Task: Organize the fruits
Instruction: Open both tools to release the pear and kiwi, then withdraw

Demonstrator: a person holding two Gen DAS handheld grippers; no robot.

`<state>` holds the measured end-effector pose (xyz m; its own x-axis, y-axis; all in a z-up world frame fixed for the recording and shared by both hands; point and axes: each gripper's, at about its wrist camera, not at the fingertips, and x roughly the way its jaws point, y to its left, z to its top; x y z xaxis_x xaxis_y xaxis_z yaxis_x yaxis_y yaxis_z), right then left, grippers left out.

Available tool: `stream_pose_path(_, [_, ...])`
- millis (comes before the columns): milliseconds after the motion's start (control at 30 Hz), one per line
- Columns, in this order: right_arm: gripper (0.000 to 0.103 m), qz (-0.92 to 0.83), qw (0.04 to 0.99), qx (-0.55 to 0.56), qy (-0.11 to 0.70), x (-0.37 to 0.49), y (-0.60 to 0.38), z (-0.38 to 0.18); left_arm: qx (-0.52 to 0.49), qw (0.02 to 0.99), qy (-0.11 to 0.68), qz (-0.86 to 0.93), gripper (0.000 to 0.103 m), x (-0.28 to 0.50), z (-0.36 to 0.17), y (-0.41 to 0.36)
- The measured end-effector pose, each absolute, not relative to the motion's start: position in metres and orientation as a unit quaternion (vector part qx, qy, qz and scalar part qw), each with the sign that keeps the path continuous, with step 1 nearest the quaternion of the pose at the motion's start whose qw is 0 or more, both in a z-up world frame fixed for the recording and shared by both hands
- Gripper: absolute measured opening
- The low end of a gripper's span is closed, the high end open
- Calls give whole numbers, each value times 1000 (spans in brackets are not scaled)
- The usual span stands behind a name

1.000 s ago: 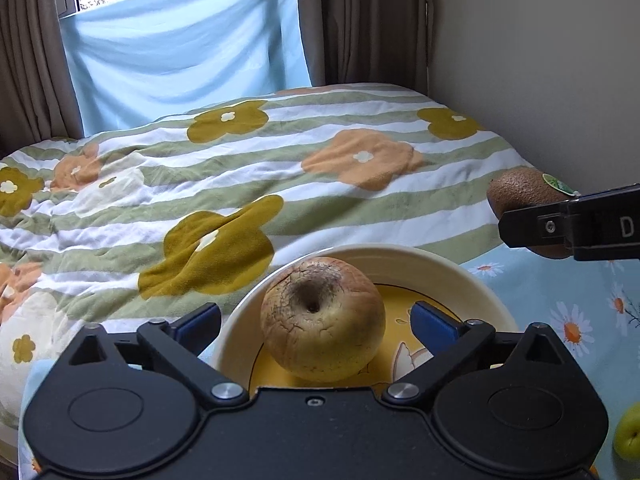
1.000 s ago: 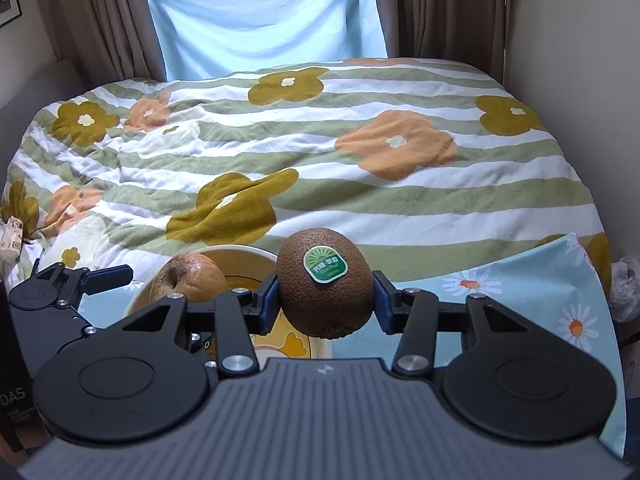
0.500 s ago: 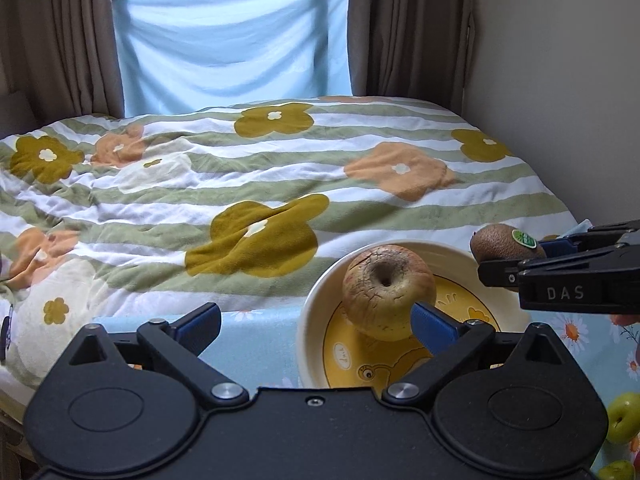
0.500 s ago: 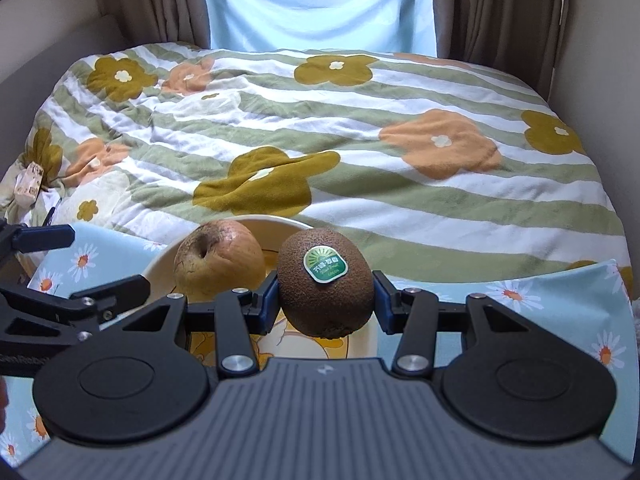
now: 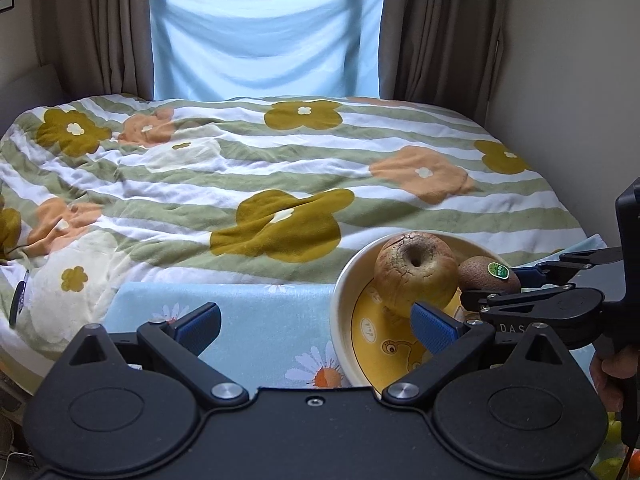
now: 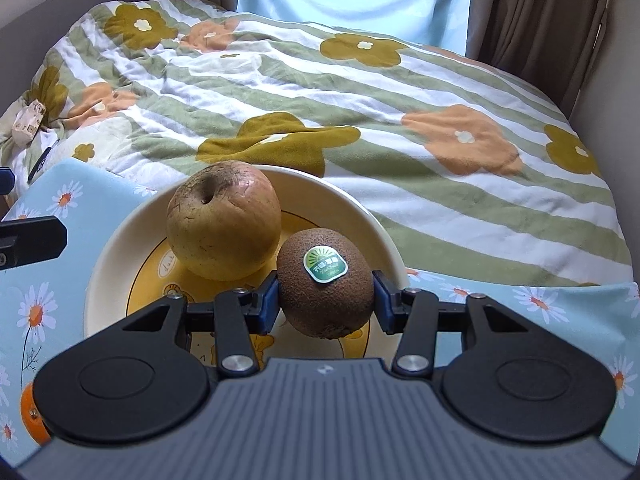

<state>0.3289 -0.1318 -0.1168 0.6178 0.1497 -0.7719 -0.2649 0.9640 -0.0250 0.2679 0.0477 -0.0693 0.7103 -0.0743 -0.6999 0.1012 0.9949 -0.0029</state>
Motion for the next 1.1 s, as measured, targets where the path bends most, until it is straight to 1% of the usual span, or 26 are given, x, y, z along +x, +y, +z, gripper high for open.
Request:
stream_pose_path(67, [65,116,899,-69,418,329,-132,-117,16,924,378,-48,102,267,-70,49])
stream_pose_path(100, [67,117,902,-71,409,328,-132,-117,16,924,378,-49,102,266,-70,49])
stream_pose_path(133, [80,120,907,-75,397,325,-131,-115,16,924,378,-49,102,266,-71,49])
stream_pose_path(167, [95,115,911,-85,386,323,-129,-113,18,924,378,-50,102,265,-71,49])
stream_pose_path(200, [103,102,915,-97,377,321,-127,-111,20,924,379,-49,102,265,-71,49])
stream_pose_path(267, [103,92,921,-108,363,316,-127,-109,22,923,381,-48,102,264,-71,50])
stream_pose_path(500, [103,97,919,-89,371,307,-133,-93,19,928,368,-50,102,256,-58,53])
stream_pose_path(667, [103,96,921,-54,373,292,-145,-69,19,933,356,-47,102,243,-42,51])
stream_pose_path(867, [103,85,926,-29,367,263,-165,-36,15,943,331,-38,102,212,-16,46])
stream_pose_path(1100, [103,73,935,-4,348,208,-199,-1,6,953,302,-20,102,159,11,34])
